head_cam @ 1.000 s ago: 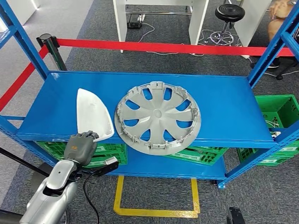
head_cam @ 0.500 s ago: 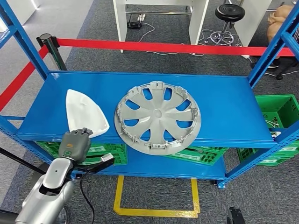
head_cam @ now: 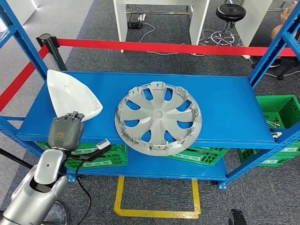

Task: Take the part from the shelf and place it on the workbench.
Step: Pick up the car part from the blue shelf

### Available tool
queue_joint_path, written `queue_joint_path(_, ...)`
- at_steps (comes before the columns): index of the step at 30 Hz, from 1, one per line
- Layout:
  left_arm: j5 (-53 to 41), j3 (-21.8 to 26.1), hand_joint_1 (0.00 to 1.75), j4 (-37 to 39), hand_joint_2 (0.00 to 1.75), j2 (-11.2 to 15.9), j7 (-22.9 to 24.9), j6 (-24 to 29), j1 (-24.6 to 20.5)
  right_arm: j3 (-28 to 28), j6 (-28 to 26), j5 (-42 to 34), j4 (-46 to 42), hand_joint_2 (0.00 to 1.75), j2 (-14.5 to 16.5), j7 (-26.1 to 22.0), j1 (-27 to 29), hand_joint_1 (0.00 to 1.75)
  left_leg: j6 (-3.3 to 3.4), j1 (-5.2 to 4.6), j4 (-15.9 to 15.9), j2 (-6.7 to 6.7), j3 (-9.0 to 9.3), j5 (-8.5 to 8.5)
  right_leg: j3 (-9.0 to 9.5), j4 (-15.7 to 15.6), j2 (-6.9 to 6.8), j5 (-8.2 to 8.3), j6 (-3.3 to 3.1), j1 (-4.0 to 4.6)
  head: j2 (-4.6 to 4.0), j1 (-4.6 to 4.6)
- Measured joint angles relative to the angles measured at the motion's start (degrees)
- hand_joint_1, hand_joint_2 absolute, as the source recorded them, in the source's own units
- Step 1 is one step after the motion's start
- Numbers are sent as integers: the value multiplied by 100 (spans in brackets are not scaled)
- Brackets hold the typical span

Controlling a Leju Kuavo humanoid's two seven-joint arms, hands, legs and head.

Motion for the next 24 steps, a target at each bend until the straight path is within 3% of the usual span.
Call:
queue_joint_path(9, -2, -869, 145, -917, 175, 664, 627, -116, -537, 1, -1, -7, 1, 0, 2, -13, 59, 0, 0, 1, 0, 0, 0, 0, 0, 0, 0, 0, 0, 1, -1, 0)
queue_joint_path(15, -2, -1258, 132, -1329, 175, 916, 757, -114, -762, 2, -2, -13, 2, 0, 2, -19, 69, 0, 0, 1, 0, 0, 0, 0, 0, 1, 1, 0, 0, 1, -1, 0)
queue_joint_path(20, -2, -1409, 145, -1493, 175, 999, 738, -113, -829, 2, -3, -28, 2, 0, 2, -19, 70, 0, 0, 0, 0, 0, 0, 0, 1, 1, 1, 0, 0, 1, -1, 0)
queue_joint_path(24, 0, -1424, 145, -1505, 175, 1008, 682, -78, -812, 2, -3, -42, 2, 0, 2, -25, 71, 0, 0, 1, 0, 0, 0, 0, 1, 1, 0, 0, 0, 1, -1, 1)
